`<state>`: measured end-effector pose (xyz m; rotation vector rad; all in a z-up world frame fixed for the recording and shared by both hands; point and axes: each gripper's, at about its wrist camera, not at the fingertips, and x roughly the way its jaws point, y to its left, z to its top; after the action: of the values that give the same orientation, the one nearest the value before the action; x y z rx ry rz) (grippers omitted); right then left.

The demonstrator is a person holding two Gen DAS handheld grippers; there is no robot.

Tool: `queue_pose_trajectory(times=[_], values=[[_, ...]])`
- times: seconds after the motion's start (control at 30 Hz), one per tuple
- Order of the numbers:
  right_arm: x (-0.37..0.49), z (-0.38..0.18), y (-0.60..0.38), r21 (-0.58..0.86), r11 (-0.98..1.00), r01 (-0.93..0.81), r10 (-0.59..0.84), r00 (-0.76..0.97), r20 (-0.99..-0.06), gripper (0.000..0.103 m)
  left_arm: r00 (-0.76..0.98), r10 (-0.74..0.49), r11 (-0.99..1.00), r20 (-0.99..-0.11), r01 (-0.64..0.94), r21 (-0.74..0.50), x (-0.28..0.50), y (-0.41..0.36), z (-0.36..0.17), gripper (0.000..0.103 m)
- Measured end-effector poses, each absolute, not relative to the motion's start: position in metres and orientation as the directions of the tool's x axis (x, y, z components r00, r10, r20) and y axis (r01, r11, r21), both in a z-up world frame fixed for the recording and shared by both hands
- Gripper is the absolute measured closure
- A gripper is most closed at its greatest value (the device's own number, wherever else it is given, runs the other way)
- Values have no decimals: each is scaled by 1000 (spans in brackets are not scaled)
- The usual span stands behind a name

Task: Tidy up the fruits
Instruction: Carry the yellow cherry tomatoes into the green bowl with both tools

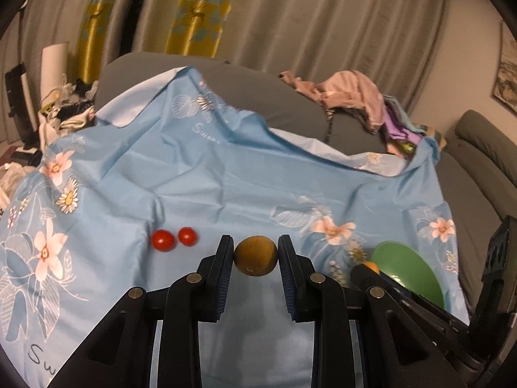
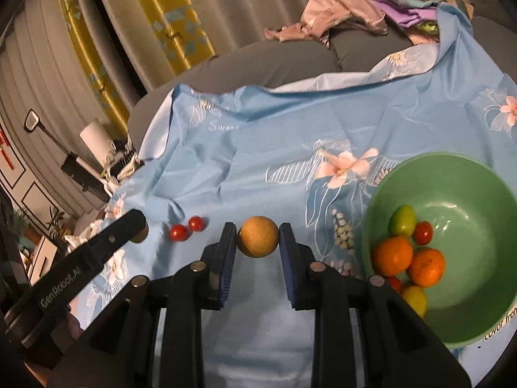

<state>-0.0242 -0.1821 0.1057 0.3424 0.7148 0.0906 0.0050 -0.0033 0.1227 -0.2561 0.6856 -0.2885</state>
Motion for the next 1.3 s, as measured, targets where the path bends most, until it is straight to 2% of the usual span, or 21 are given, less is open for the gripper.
queue_pose_trajectory(times=[0.13,0.37,0.67,1.3], values=[[-35,116,-188,326,945,39,174,783,-597,75,723,-400,909,-563,237,-342,-2,-13,131,75],[-54,132,-211,304,950,75,109,830,-547,75,715,-428,902,-553,302,-308,-5,-40,143,75],[-64,134,-250,319,936,148,49,845,-533,75,657,-509,860,-556,418,-293,-5,-89,147,75],[-67,100,-323,349,879,325,-36,775,-631,75,560,-517,833,-648,503,-230,-5,-173,122,75]])
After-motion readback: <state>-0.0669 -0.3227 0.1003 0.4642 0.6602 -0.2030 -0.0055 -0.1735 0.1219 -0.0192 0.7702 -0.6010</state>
